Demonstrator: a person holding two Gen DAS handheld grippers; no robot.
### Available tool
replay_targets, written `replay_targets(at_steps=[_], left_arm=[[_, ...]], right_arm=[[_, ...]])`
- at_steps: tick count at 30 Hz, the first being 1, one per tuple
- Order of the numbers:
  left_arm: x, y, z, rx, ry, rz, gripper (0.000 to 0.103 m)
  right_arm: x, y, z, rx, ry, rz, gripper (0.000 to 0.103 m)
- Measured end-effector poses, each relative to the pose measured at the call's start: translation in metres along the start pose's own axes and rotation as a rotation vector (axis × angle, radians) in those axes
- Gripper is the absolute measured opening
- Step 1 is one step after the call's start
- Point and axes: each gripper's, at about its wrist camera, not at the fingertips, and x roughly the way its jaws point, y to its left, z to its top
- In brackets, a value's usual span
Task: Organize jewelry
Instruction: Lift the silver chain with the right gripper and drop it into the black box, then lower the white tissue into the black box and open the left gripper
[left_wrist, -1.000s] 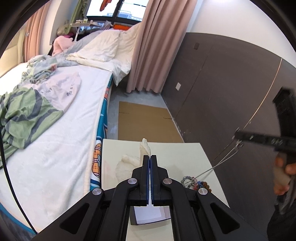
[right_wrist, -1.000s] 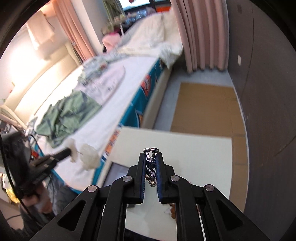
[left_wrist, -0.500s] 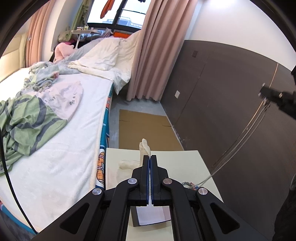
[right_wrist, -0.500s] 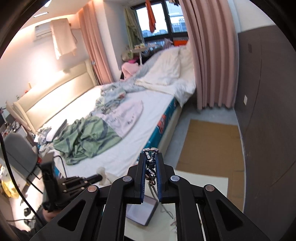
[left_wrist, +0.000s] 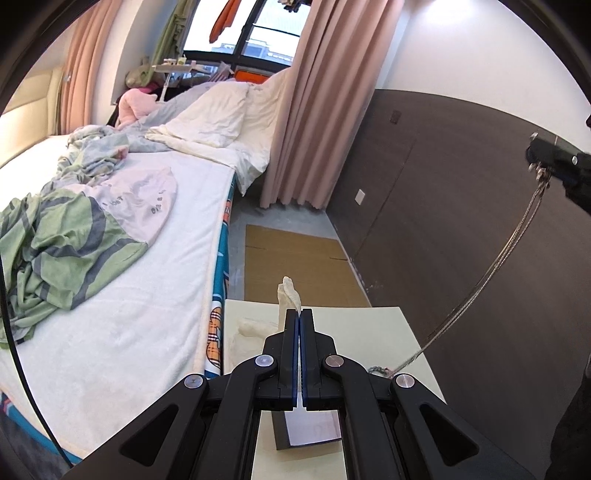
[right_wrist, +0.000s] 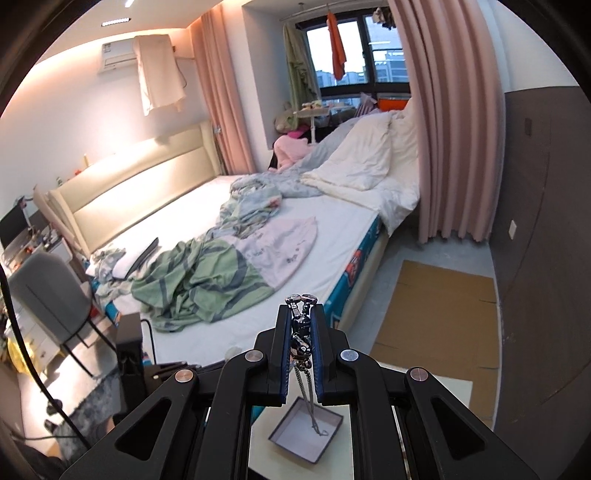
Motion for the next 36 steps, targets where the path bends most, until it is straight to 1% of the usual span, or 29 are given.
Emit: replay_targets(at_steps=[6,13,21,25,31,33,34,35,36], left_arm=[[0.000,0.006,-0.002,-0.006,0.008,0.005,0.000],[0.000,0.012,-0.006,-0.016,0.016,0.018,0.000],[0.008,0.017,-0.012,-0.022,0.044,0.030,0.000],[0.012,0.018,-0.014,-0.022,0.059,0.034,0.000],[0.022,0.014,-0.017,-0.012,0.086,0.030,0.000],[0.027,0.012,-0.019,-0.009,0.096,0.024,0.000],[0.030,0.010,-0.020,-0.007,0.105,0.019,0.000],[0.033,0.007,-0.021,-0.003,0.113,0.015,0.000],[0.036,0.005,-0.022,0.001,0.119,0.011,0.000]], right_arm=[[0.035,0.005,-0.024,0.010,0.062,0.026,0.011],[0.078,-0.003,-0.058,0.051,0.137,0.038,0.011],[0.129,-0.029,-0.108,0.164,0.216,0.047,0.011],[0.157,-0.041,-0.135,0.216,0.268,0.066,0.011],[0.188,-0.054,-0.172,0.284,0.342,0.087,0.012],[0.192,-0.057,-0.179,0.298,0.358,0.090,0.022],[0.191,-0.059,-0.183,0.306,0.358,0.077,0.040],[0.188,-0.061,-0.185,0.313,0.349,0.063,0.054],[0.182,-0.064,-0.187,0.321,0.330,0.053,0.057]])
